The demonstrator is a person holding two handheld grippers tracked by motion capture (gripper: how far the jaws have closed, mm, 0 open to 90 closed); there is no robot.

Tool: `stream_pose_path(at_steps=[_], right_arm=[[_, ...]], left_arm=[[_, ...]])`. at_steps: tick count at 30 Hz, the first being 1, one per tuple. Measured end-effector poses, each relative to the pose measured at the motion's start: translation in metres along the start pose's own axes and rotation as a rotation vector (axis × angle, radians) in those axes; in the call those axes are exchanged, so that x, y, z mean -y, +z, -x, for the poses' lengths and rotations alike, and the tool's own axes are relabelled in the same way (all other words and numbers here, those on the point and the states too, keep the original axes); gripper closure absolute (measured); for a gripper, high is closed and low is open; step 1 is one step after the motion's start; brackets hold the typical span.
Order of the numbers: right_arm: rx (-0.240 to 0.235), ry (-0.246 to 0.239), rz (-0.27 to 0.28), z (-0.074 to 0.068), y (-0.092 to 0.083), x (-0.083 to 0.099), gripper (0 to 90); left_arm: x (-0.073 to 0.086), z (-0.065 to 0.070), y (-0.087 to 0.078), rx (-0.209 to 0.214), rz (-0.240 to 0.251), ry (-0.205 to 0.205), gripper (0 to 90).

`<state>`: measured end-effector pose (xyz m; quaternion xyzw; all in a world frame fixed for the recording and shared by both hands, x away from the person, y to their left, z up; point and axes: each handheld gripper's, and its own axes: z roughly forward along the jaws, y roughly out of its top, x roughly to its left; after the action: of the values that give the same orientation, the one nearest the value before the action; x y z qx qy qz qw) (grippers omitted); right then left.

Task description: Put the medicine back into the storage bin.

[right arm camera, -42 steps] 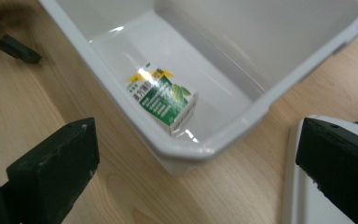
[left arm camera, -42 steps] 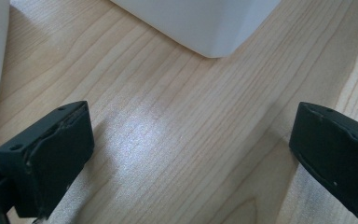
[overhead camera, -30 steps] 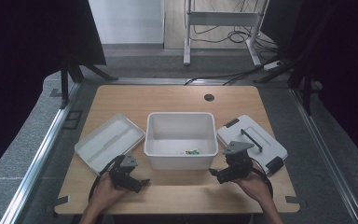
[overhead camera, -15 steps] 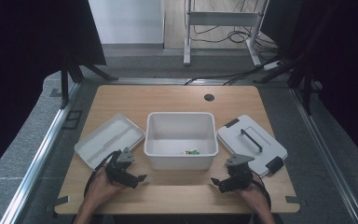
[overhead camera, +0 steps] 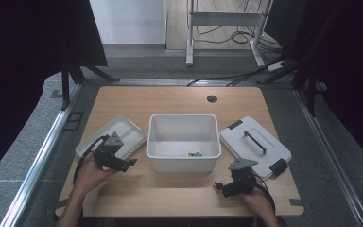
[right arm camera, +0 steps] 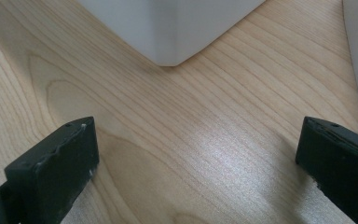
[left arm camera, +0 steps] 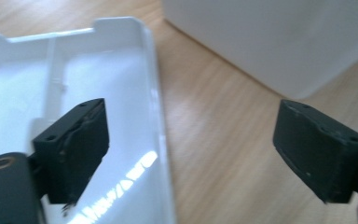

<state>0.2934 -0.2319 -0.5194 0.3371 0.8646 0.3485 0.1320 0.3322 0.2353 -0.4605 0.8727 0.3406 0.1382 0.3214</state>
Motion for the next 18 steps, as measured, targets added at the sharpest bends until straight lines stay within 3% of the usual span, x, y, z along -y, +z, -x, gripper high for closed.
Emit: stream_pose_path(at_steps=[9,14,18], right_arm=[[0.0,0.0,0.0,0.0,0.0,0.0,0.0],[0.0,0.0,0.0,0.0,0.0,0.0,0.0],[0.0,0.0,0.0,0.0,0.0,0.0,0.0]], left_arm=[[-0.007,-0.04,-0.006,-0.066,-0.017,-0.035,18.8],[-0.006,-0.063,-0.002,-0.095,-0.041,-0.045,28.0],[-0.002,-0.075,0.004,-0.104,-0.068,-0.062,40.2]])
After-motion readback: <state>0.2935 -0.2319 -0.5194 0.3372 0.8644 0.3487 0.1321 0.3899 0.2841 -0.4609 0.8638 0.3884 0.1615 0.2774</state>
